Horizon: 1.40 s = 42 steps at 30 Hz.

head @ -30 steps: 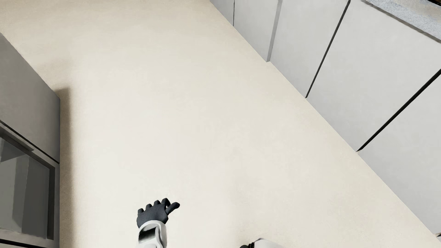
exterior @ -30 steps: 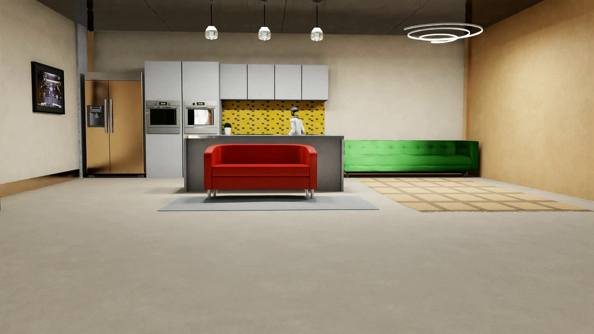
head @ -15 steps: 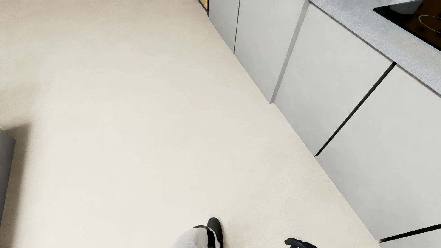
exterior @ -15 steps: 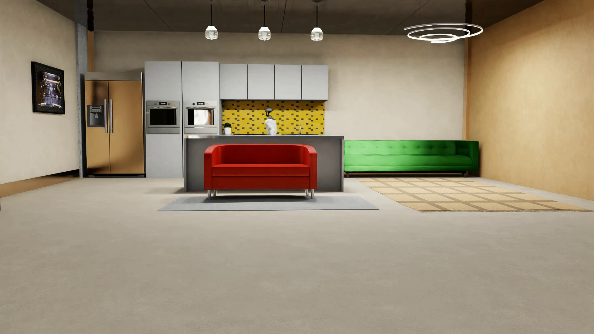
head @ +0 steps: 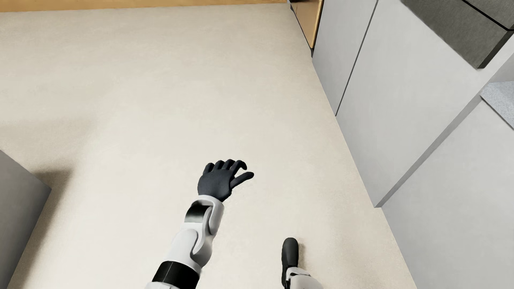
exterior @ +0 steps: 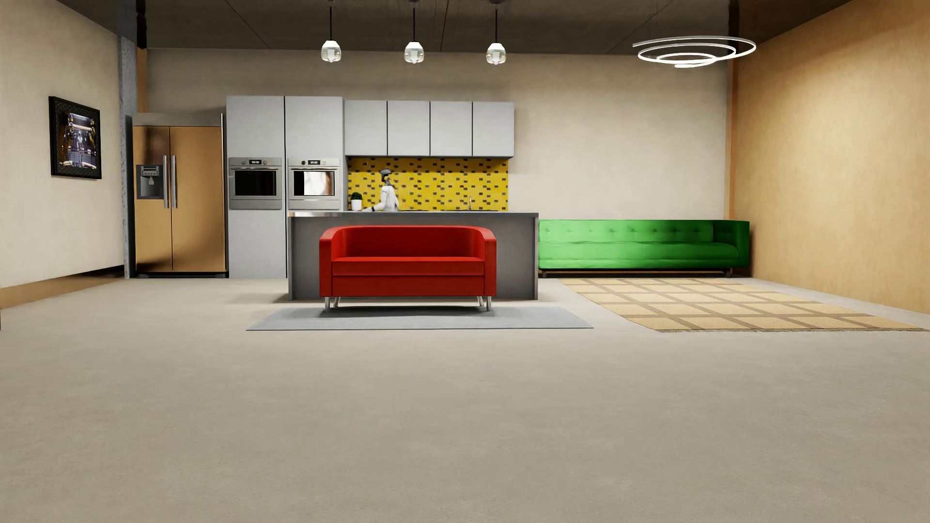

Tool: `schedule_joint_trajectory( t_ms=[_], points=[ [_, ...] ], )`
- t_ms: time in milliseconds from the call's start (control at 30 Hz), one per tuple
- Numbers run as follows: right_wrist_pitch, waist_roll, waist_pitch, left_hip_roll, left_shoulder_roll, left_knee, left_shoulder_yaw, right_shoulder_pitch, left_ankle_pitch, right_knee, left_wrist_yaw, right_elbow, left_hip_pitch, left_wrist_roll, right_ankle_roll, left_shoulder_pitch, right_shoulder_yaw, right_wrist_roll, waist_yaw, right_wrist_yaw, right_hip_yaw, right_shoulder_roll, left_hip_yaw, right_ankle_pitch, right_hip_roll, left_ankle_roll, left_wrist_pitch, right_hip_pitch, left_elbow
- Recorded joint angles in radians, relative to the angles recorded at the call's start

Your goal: Avoid the counter

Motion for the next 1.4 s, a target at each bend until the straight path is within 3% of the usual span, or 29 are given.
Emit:
schedule_joint_trajectory(
  t_ms=[33, 67, 100, 133, 200, 267, 300, 333, 400, 500, 567, 600, 667, 733, 800, 867, 900, 933, 967, 1033, 1067, 1100, 1133, 1200, 1233, 1267, 1300, 1333, 1400],
  points=[
    [-0.002, 0.006, 0.003, 0.014, 0.011, 0.032, 0.016, -0.012, 0.009, 0.095, 0.002, 0.001, 0.043, -0.062, -0.051, 0.037, -0.006, -0.004, -0.003, -0.004, 0.017, 0.004, 0.011, 0.044, 0.027, 0.003, 0.001, -0.009, -0.032],
    [-0.001, 0.015, 0.004, 0.033, 0.032, 0.078, 0.010, -0.015, 0.045, 0.176, -0.018, -0.006, 0.073, -0.083, -0.092, 0.071, -0.026, 0.007, -0.009, -0.013, 0.024, 0.018, 0.022, 0.131, 0.044, 0.012, 0.009, -0.002, -0.032],
    [0.005, 0.026, 0.005, 0.063, 0.049, 0.168, 0.003, -0.010, 0.128, 0.267, -0.042, -0.018, 0.077, -0.079, -0.095, 0.103, -0.055, 0.028, -0.015, -0.029, 0.010, 0.037, 0.047, 0.142, 0.049, 0.011, 0.034, 0.006, -0.007],
    [0.007, 0.043, 0.011, 0.102, 0.062, 0.328, -0.002, -0.005, 0.239, 0.365, -0.074, -0.023, 0.033, -0.052, -0.116, 0.135, -0.083, 0.055, -0.020, -0.048, -0.018, 0.062, 0.069, 0.071, 0.052, -0.021, 0.077, 0.010, 0.047],
    [0.012, 0.084, 0.022, 0.235, 0.064, 0.759, 0.020, -0.034, 0.446, 0.438, -0.138, 0.015, -0.164, 0.018, -0.122, 0.189, -0.103, 0.080, -0.026, -0.057, -0.091, 0.089, 0.140, -0.052, 0.063, -0.197, 0.187, 0.063, 0.207],
    [0.027, 0.124, 0.029, 0.334, 0.032, 1.012, 0.089, -0.101, 0.404, 0.420, -0.180, 0.079, -0.383, 0.027, -0.117, 0.245, -0.057, 0.013, -0.008, -0.037, -0.135, 0.058, 0.173, -0.125, 0.074, -0.146, 0.319, 0.153, 0.392],
    [0.023, 0.136, 0.032, 0.358, 0.037, 1.065, 0.097, -0.141, 0.378, 0.394, -0.214, 0.099, -0.484, 0.052, -0.114, 0.285, -0.024, -0.035, 0.006, -0.026, -0.141, 0.037, 0.193, -0.148, 0.084, -0.150, 0.358, 0.197, 0.455],
    [0.010, 0.144, 0.033, 0.376, 0.054, 1.073, 0.088, -0.183, 0.384, 0.363, -0.260, 0.104, -0.577, 0.087, -0.111, 0.339, 0.001, -0.068, 0.021, -0.020, -0.143, 0.021, 0.213, -0.167, 0.098, -0.150, 0.362, 0.241, 0.482],
    [-0.042, 0.156, 0.032, 0.398, 0.082, 0.952, 0.099, -0.264, 0.371, 0.299, -0.268, 0.090, -0.731, 0.120, -0.104, 0.476, 0.001, -0.049, 0.049, -0.036, -0.145, 0.002, 0.242, -0.203, 0.125, -0.140, 0.306, 0.327, 0.434],
    [-0.085, 0.164, 0.028, 0.445, 0.044, 0.387, 0.255, -0.367, 0.364, 0.224, -0.239, 0.039, -0.793, -0.012, -0.083, 0.663, 0.025, 0.017, 0.077, -0.051, -0.150, -0.041, 0.349, -0.268, 0.153, -0.119, 0.281, 0.443, 0.364],
    [-0.070, 0.167, 0.024, 0.420, 0.020, -0.139, 0.284, -0.430, 0.392, 0.168, -0.249, 0.034, -0.750, -0.015, -0.065, 0.727, 0.055, 0.023, 0.084, -0.056, -0.161, -0.067, 0.418, -0.304, 0.175, -0.179, 0.314, 0.523, 0.369],
    [-0.060, 0.169, 0.022, 0.410, 0.011, -0.229, 0.277, -0.451, 0.280, 0.149, -0.269, 0.036, -0.764, 0.012, -0.054, 0.741, 0.058, 0.025, 0.081, -0.060, -0.180, -0.075, 0.475, -0.326, 0.182, -0.243, 0.320, 0.564, 0.374],
    [-0.043, 0.164, 0.019, 0.409, 0.023, -0.091, 0.228, -0.424, 0.360, 0.184, -0.312, 0.027, -0.777, 0.109, -0.029, 0.718, 0.032, 0.042, 0.077, -0.073, -0.257, -0.087, 0.576, -0.367, 0.177, -0.144, 0.294, 0.642, 0.388],
    [-0.035, 0.144, 0.016, 0.396, -0.008, 0.024, 0.267, -0.373, 0.407, 0.289, -0.271, 0.036, -0.733, 0.127, -0.017, 0.695, 0.022, 0.053, 0.090, -0.077, -0.274, -0.081, 0.597, -0.280, 0.142, 0.090, 0.300, 0.704, 0.328],
    [-0.009, 0.109, 0.016, 0.358, -0.091, 0.145, 0.355, -0.313, 0.331, 0.597, -0.157, 0.057, -0.691, 0.032, -0.058, 0.665, 0.023, 0.043, 0.107, -0.042, -0.256, -0.081, 0.573, -0.068, 0.054, 0.129, 0.319, 0.645, 0.245],
    [-0.002, 0.074, 0.019, 0.267, -0.129, 0.185, 0.388, -0.240, 0.246, 0.965, -0.130, 0.063, -0.622, -0.067, -0.107, 0.570, 0.022, 0.018, 0.103, -0.022, -0.184, -0.063, 0.523, 0.095, -0.017, 0.129, 0.328, 0.489, 0.239],
    [0.000, 0.061, 0.020, 0.216, -0.124, 0.172, 0.370, -0.207, 0.219, 1.093, -0.148, 0.065, -0.571, -0.069, -0.116, 0.500, 0.019, 0.014, 0.096, -0.018, -0.139, -0.044, 0.487, 0.045, -0.029, 0.129, 0.330, 0.404, 0.276],
    [-0.002, 0.050, 0.021, 0.165, -0.105, 0.146, 0.301, -0.179, 0.202, 1.185, -0.199, 0.065, -0.515, -0.010, -0.146, 0.423, 0.020, 0.007, 0.086, -0.013, -0.091, -0.030, 0.443, -0.006, -0.031, 0.128, 0.323, 0.321, 0.323],
    [-0.003, 0.043, 0.020, 0.119, -0.081, 0.115, 0.195, -0.157, 0.189, 1.237, -0.261, 0.063, -0.456, 0.098, -0.160, 0.351, 0.021, 0.002, 0.074, -0.013, -0.055, -0.015, 0.390, -0.008, -0.046, 0.127, 0.307, 0.244, 0.344],
    [-0.006, 0.032, 0.017, 0.043, -0.014, 0.078, -0.084, -0.125, 0.159, 1.210, -0.324, 0.044, -0.353, 0.410, -0.175, 0.226, 0.021, -0.002, 0.043, -0.021, -0.004, 0.005, 0.260, 0.009, -0.083, 0.120, 0.150, 0.112, 0.262],
    [-0.017, 0.027, 0.015, 0.019, -0.002, 0.067, -0.168, -0.111, 0.140, 1.130, -0.287, 0.025, -0.307, 0.505, -0.195, 0.183, 0.025, 0.000, 0.027, -0.025, -0.006, 0.012, 0.189, -0.007, -0.102, 0.115, 0.091, 0.063, 0.159],
    [-0.029, 0.023, 0.014, 0.001, -0.011, 0.064, -0.202, -0.096, 0.117, 1.011, -0.228, 0.004, -0.264, 0.498, -0.203, 0.161, 0.028, 0.004, 0.015, -0.033, -0.018, 0.015, 0.122, -0.012, -0.120, 0.110, 0.050, 0.027, 0.048],
    [-0.040, 0.020, 0.014, -0.013, -0.029, 0.061, -0.207, -0.083, 0.095, 0.842, -0.162, -0.016, -0.227, 0.398, -0.205, 0.150, 0.029, 0.011, 0.006, -0.041, -0.039, 0.016, 0.064, -0.014, -0.129, 0.105, 0.007, 0.003, -0.049],
    [-0.049, 0.014, 0.014, -0.025, -0.059, 0.031, -0.179, -0.075, 0.058, 0.376, -0.129, -0.036, -0.154, 0.022, -0.161, 0.148, 0.044, 0.017, 0.001, -0.044, -0.048, 0.010, -0.024, 0.029, -0.096, 0.095, -0.061, 0.002, -0.174],
    [-0.047, 0.013, 0.014, -0.021, -0.051, 0.005, -0.173, -0.083, 0.047, 0.116, -0.143, -0.036, -0.115, -0.149, -0.125, 0.151, 0.068, -0.004, 0.002, -0.037, -0.017, 0.000, -0.053, 0.029, -0.055, 0.091, -0.067, 0.025, -0.219],
    [-0.047, 0.012, 0.016, -0.018, -0.033, -0.011, -0.169, -0.092, 0.039, -0.008, -0.159, -0.033, -0.075, -0.269, -0.038, 0.161, 0.096, -0.036, 0.006, -0.019, -0.013, -0.017, -0.072, -0.005, -0.027, 0.088, -0.057, 0.014, -0.257],
    [-0.039, 0.011, 0.018, -0.010, -0.004, -0.013, -0.160, -0.103, 0.034, -0.030, -0.140, -0.031, -0.037, -0.317, -0.025, 0.179, 0.110, -0.060, 0.012, -0.003, -0.052, -0.023, -0.077, -0.016, -0.008, 0.081, -0.036, 0.001, -0.287],
    [-0.028, 0.013, 0.020, 0.004, 0.022, -0.010, -0.145, -0.110, 0.034, 0.010, -0.128, -0.035, 0.000, -0.324, -0.094, 0.204, 0.094, -0.055, 0.013, -0.003, -0.062, -0.015, -0.079, 0.038, 0.011, 0.071, -0.001, -0.003, -0.287],
    [0.000, 0.028, 0.024, 0.038, 0.055, 0.062, -0.111, -0.094, 0.097, 0.192, -0.103, -0.061, 0.064, -0.248, -0.124, 0.245, 0.013, -0.002, 0.004, -0.043, -0.044, 0.023, -0.073, 0.175, 0.029, 0.073, 0.113, -0.011, -0.180]
  ],
)
